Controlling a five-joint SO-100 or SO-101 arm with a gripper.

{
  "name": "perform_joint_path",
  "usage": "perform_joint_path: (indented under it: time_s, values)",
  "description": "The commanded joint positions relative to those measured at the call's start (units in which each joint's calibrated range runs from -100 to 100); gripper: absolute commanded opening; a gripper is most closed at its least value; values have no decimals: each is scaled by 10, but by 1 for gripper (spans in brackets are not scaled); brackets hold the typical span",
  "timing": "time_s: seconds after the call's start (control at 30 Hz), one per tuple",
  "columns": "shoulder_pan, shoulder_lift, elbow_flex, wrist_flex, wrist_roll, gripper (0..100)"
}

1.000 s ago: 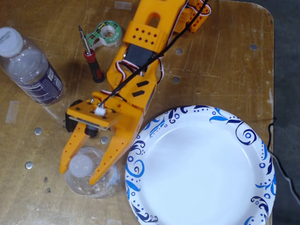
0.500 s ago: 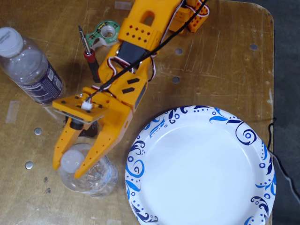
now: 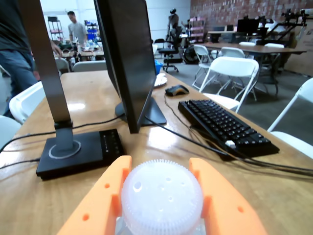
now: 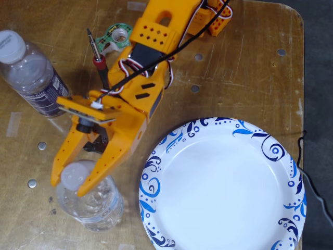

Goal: Move the bottles to the plate

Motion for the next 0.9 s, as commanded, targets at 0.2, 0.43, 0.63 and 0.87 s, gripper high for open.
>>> perform_joint_path:
  time_s: [0.2,0.43,0.63,0.87]
  values:
    - [-34,-59,-48,44,-2,10]
    - [-80,-217,37,172,-6,10]
    - [-124,-368,161,210,-6,10]
    - [-211,-447,274,200,-7,9]
